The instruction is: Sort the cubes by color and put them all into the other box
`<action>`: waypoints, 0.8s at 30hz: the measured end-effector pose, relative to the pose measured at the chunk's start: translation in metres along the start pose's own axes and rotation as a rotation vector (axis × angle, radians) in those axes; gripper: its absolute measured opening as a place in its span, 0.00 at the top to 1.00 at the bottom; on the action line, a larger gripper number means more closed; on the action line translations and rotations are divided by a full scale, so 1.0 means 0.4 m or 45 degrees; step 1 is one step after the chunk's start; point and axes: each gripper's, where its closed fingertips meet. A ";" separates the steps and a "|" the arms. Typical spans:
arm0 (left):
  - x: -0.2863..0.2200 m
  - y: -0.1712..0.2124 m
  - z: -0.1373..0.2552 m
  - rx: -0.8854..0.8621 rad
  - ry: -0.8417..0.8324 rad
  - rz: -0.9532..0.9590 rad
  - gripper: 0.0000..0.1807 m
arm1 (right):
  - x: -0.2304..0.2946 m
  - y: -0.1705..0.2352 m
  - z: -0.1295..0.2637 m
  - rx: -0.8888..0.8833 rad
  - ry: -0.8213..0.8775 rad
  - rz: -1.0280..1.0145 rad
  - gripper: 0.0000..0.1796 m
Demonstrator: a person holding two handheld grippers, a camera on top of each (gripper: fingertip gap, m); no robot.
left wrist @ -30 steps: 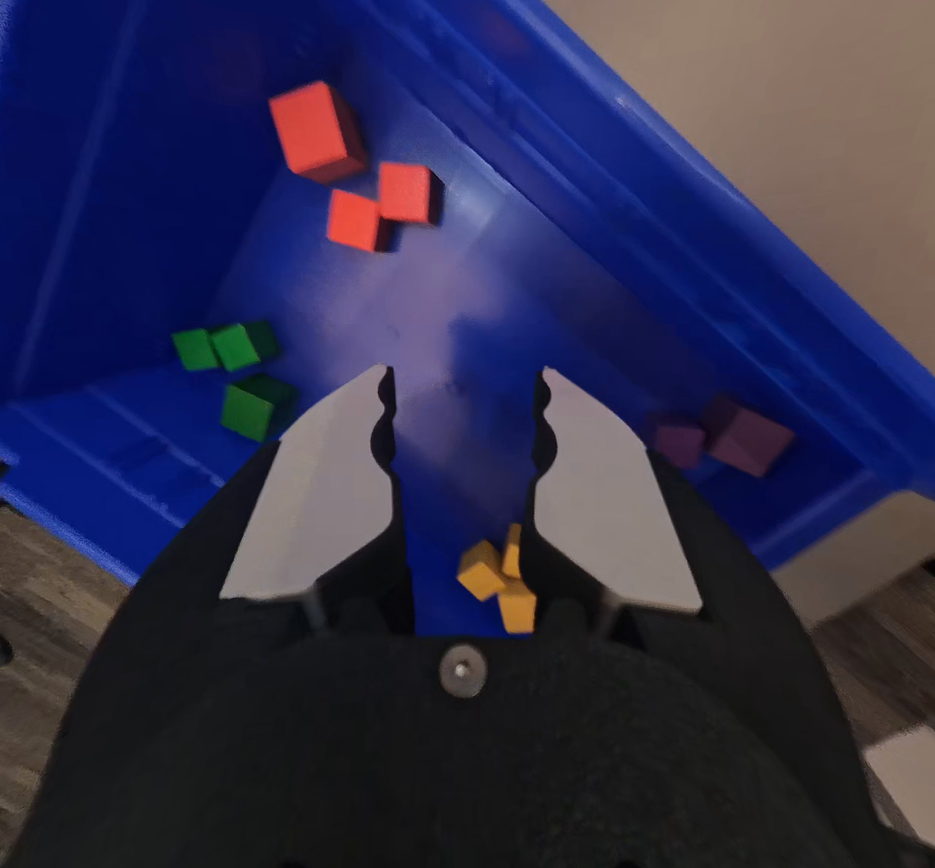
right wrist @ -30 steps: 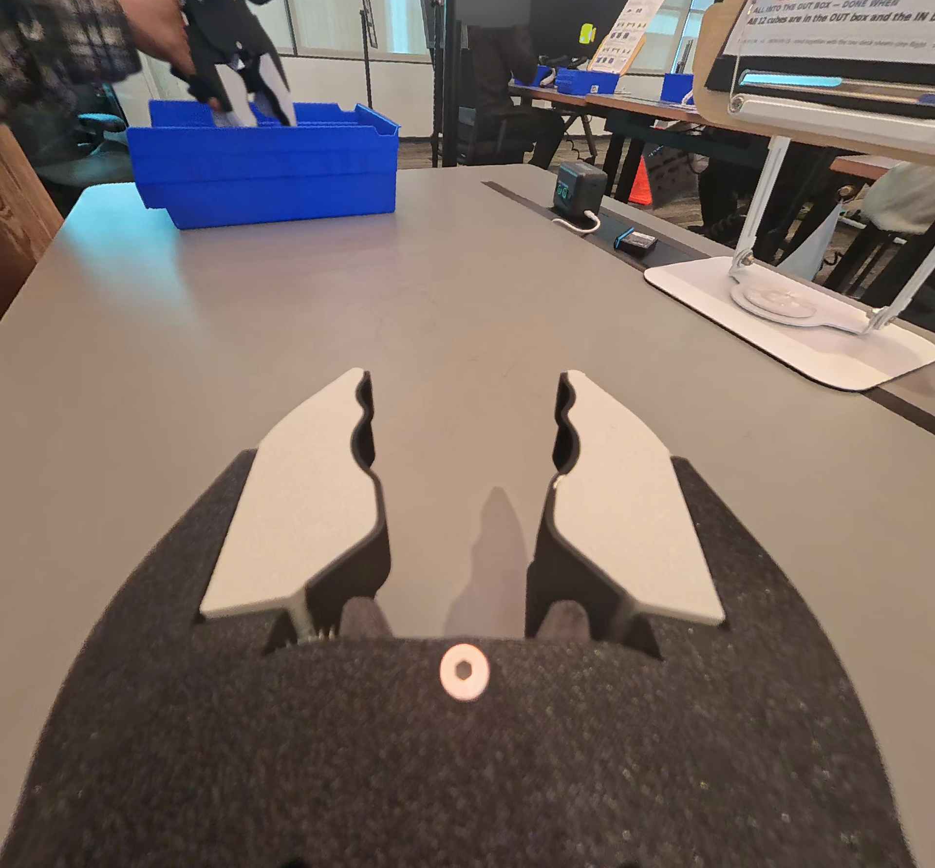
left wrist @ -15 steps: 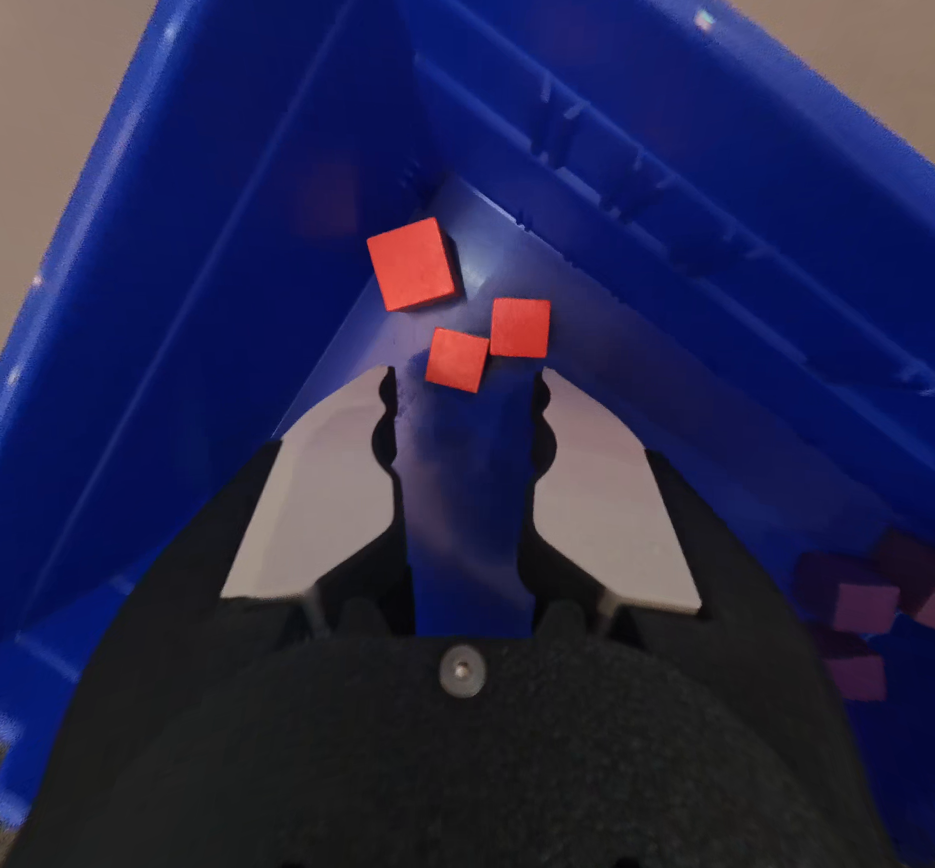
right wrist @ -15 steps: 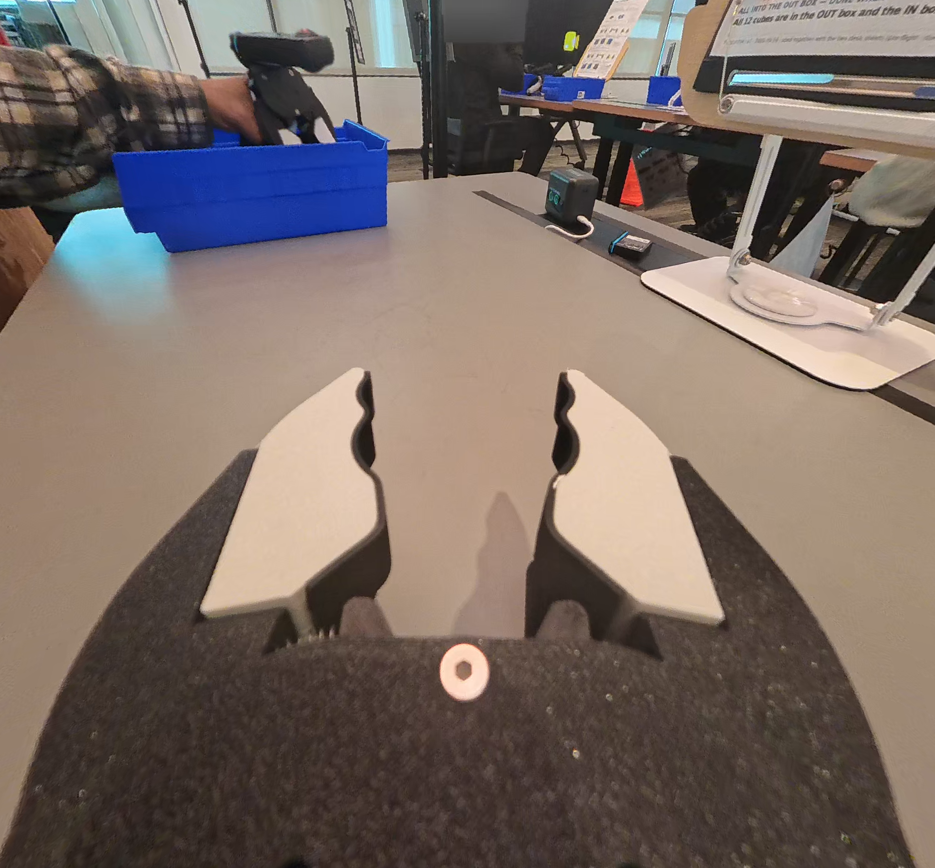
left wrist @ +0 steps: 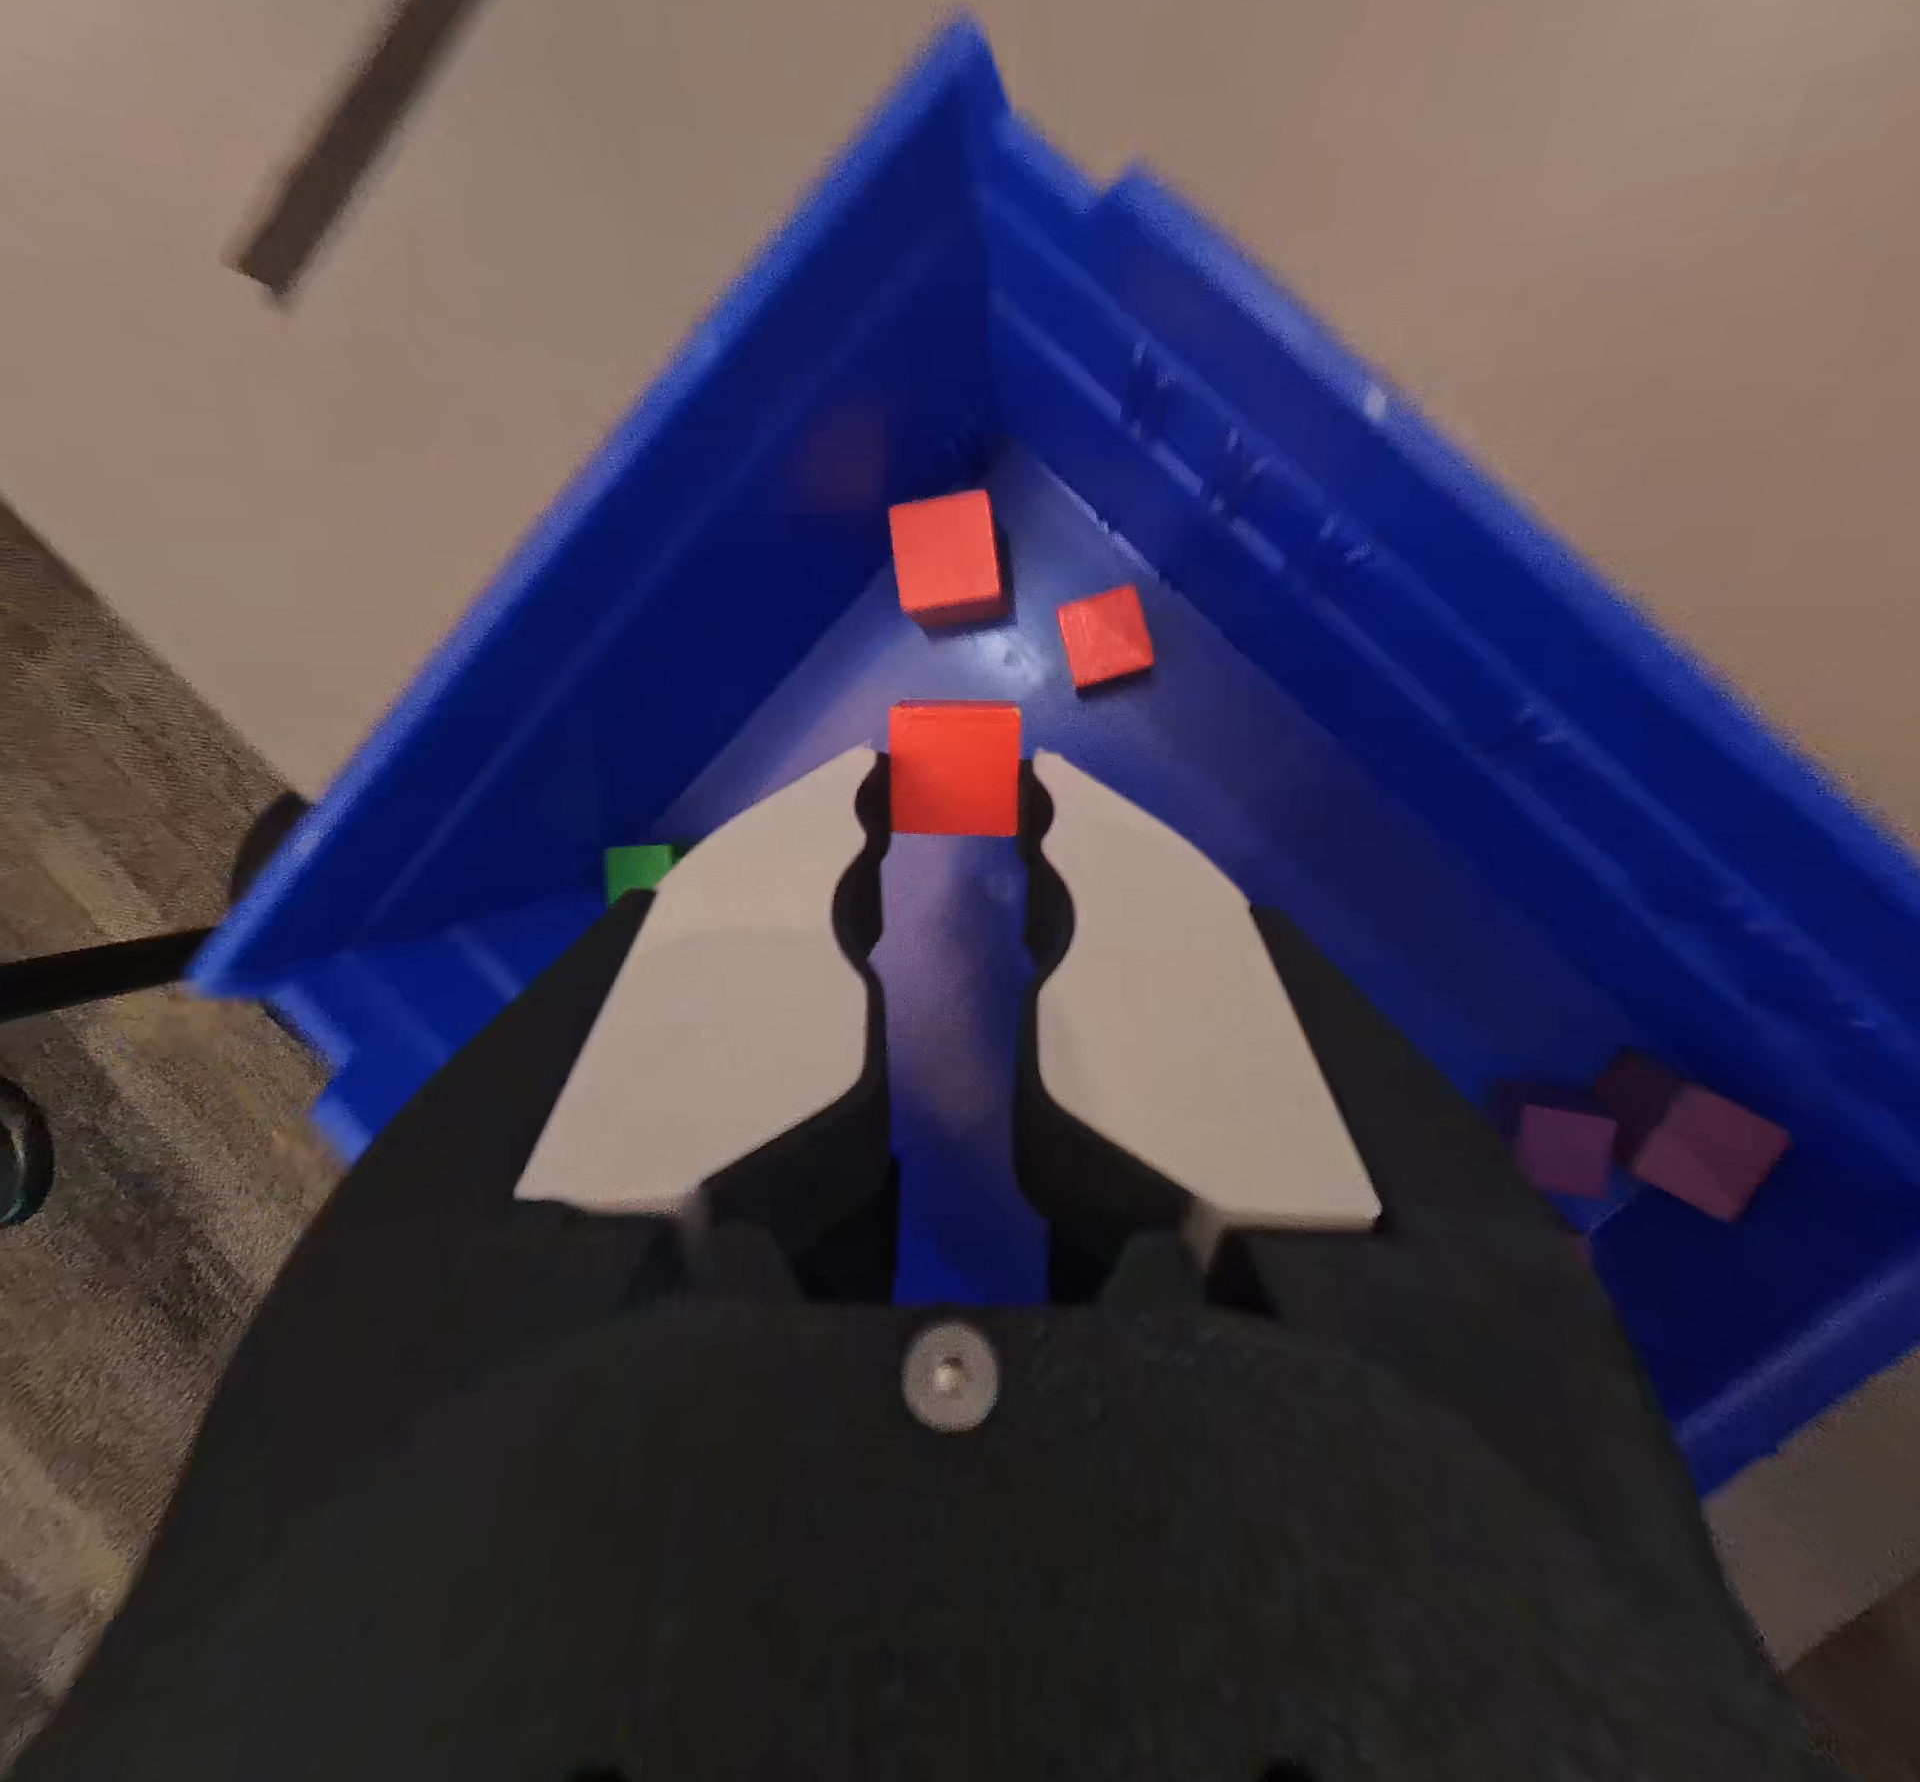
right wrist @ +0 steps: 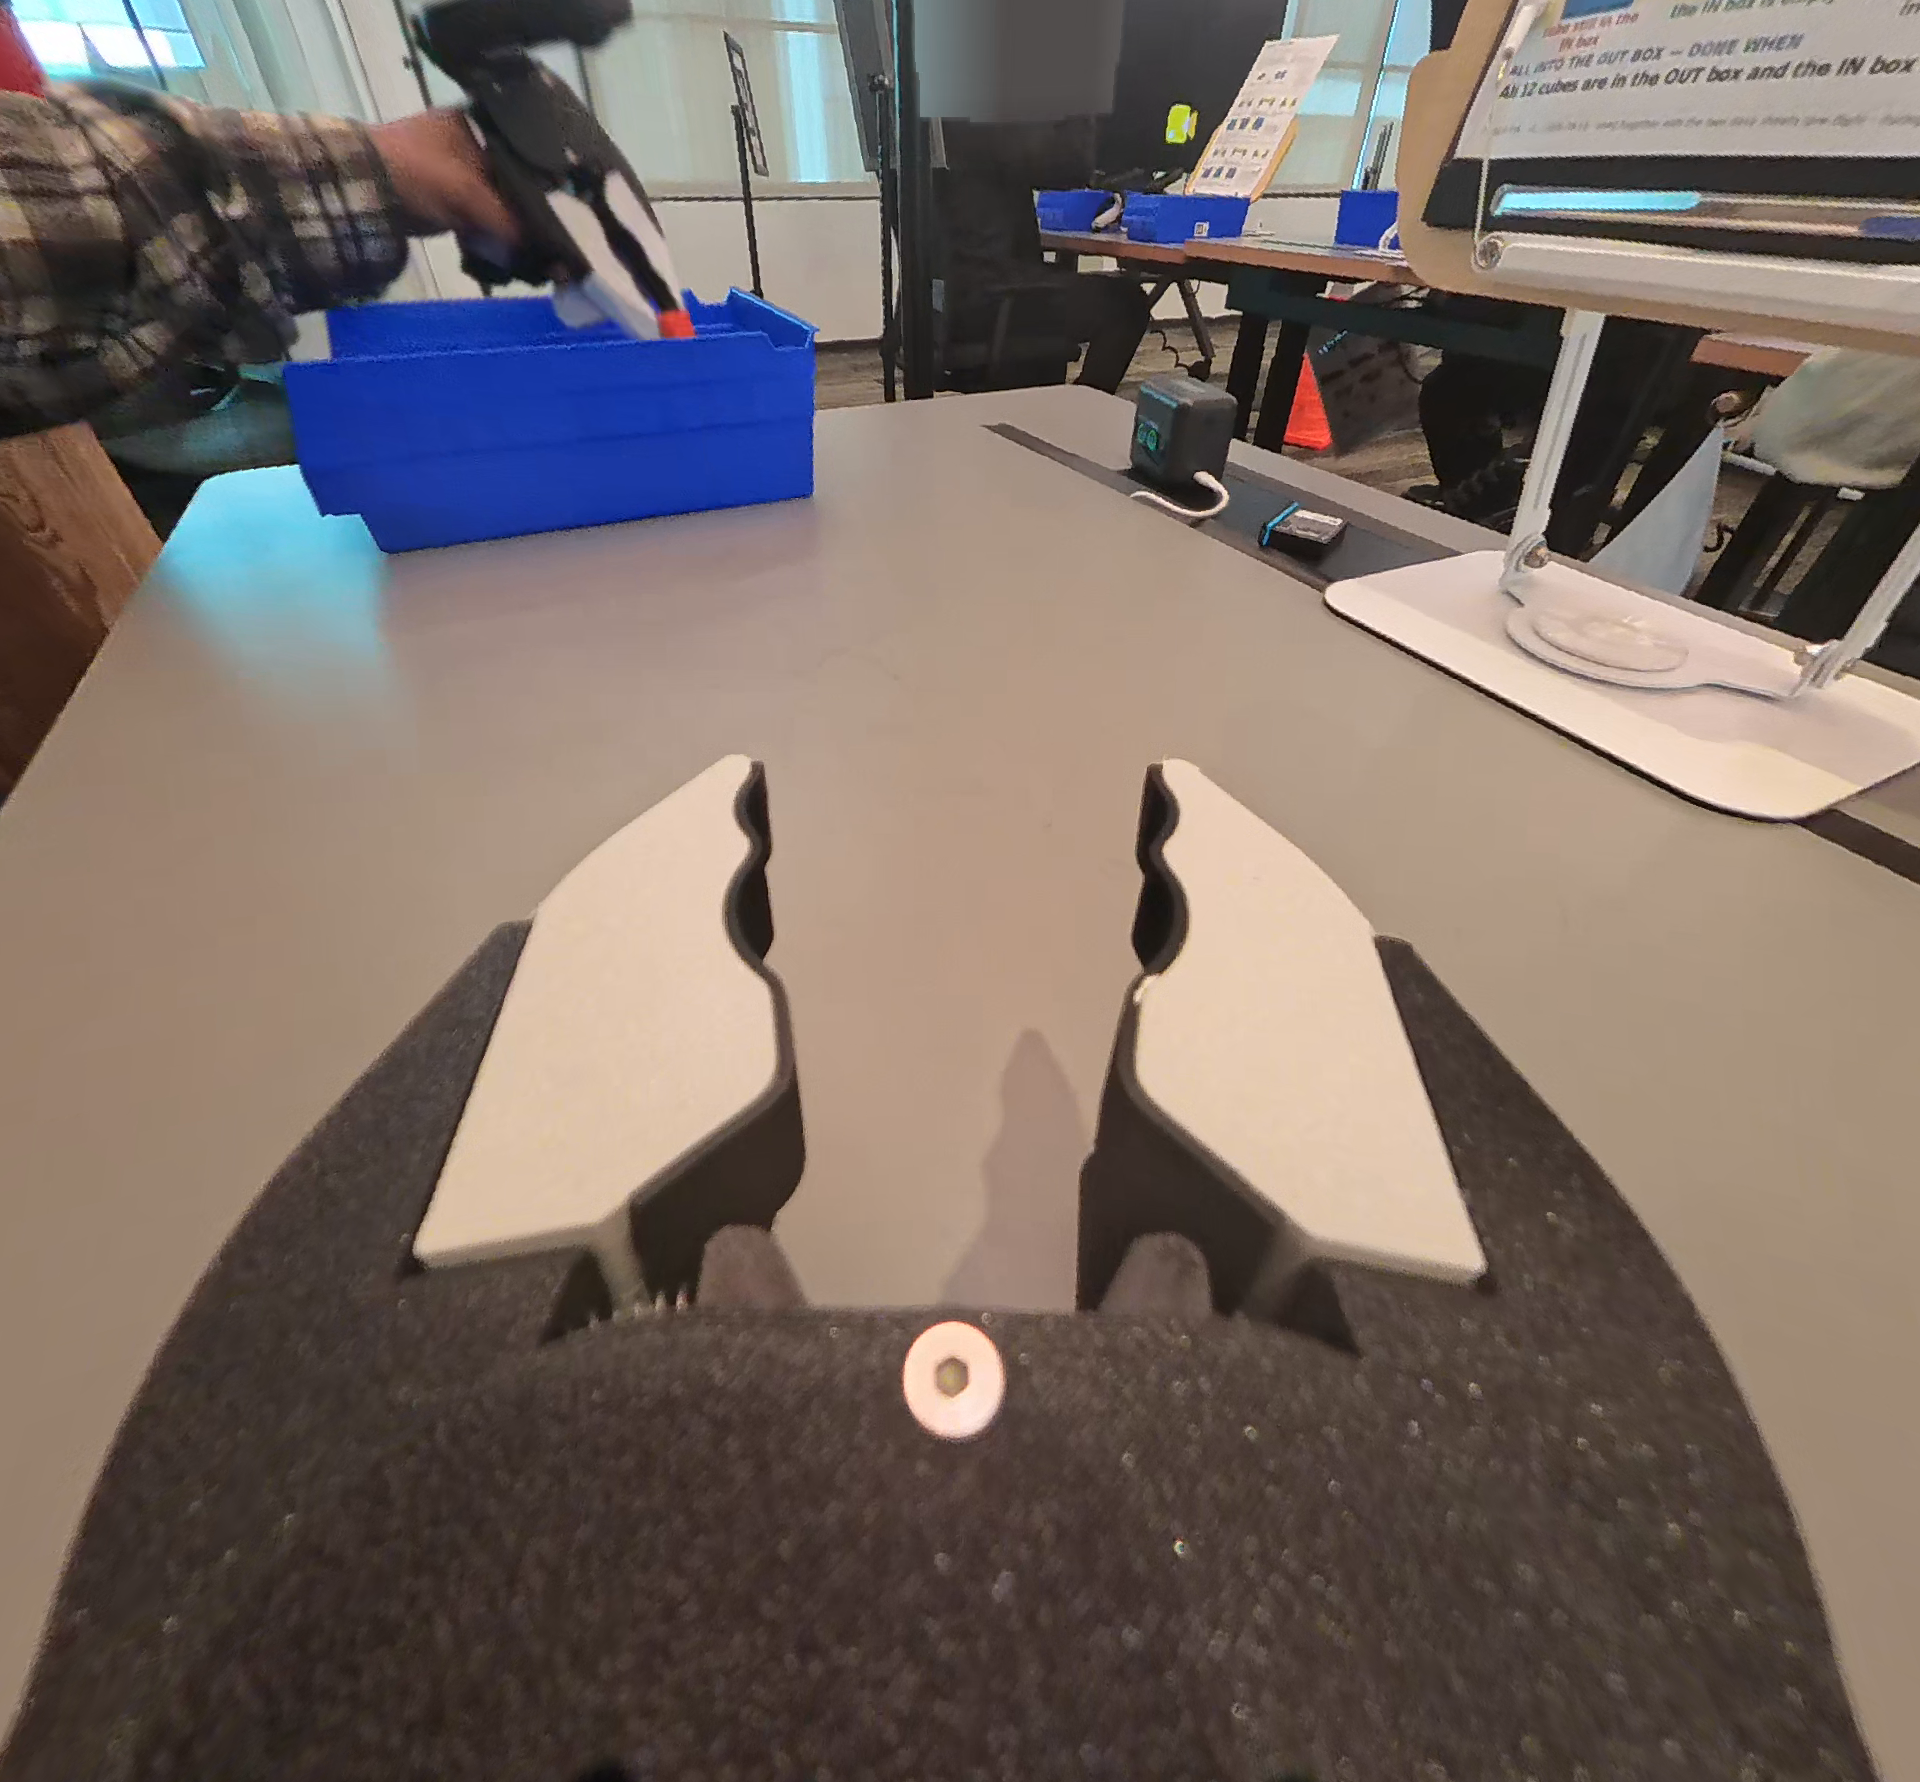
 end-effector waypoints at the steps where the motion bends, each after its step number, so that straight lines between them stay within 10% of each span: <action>1: 0.007 -0.024 0.038 -0.058 -0.052 0.020 0.88 | 0.004 -0.002 0.000 -0.002 -0.003 0.003 0.62; 10: -0.160 -0.455 0.271 -0.582 -0.472 -0.133 0.88 | 0.022 -0.049 -0.025 -0.010 -0.023 -0.355 0.61; 17: -0.410 -0.732 0.004 -0.515 -0.389 -0.320 0.88 | 0.071 -0.135 -0.083 0.206 -0.183 -0.937 0.70; 24: -0.543 -0.889 -0.193 -0.569 -0.266 -0.451 0.88 | 0.068 -0.085 -0.149 0.469 -0.034 -0.957 0.71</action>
Point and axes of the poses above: each gripper's, where its closed fingertips meet, z back along the fingers, y out of its underside, x = y × z across the jaws, and after that the axes turned 15 degrees about -z, right-handed
